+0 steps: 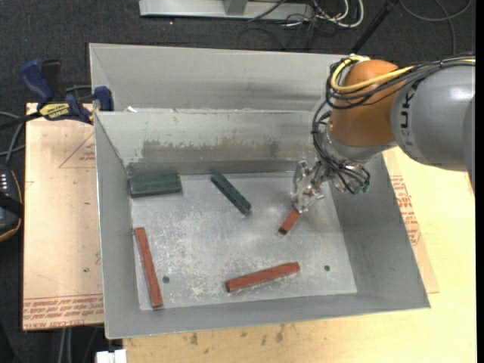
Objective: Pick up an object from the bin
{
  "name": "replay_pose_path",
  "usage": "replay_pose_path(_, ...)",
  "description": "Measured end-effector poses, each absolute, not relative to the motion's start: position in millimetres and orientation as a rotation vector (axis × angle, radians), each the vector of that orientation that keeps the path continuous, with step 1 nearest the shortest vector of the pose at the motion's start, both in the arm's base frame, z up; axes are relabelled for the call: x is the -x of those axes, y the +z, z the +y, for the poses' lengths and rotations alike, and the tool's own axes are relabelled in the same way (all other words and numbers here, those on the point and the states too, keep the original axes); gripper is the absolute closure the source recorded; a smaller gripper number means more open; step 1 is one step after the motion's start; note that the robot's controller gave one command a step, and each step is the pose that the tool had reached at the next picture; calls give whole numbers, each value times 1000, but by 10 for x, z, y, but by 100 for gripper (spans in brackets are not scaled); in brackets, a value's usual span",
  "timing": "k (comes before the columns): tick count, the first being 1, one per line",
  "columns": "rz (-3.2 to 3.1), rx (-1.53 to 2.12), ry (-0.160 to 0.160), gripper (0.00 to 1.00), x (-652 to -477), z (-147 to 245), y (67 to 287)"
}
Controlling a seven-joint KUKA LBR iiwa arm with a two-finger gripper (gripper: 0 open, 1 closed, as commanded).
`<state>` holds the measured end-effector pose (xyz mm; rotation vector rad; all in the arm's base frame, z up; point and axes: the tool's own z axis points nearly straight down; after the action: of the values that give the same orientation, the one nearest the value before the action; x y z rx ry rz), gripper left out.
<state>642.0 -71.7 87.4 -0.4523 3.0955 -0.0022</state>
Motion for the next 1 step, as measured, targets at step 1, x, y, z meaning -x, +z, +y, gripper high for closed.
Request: replay_pose_path(1,3091,451,-2,0,-6421,-710,860)
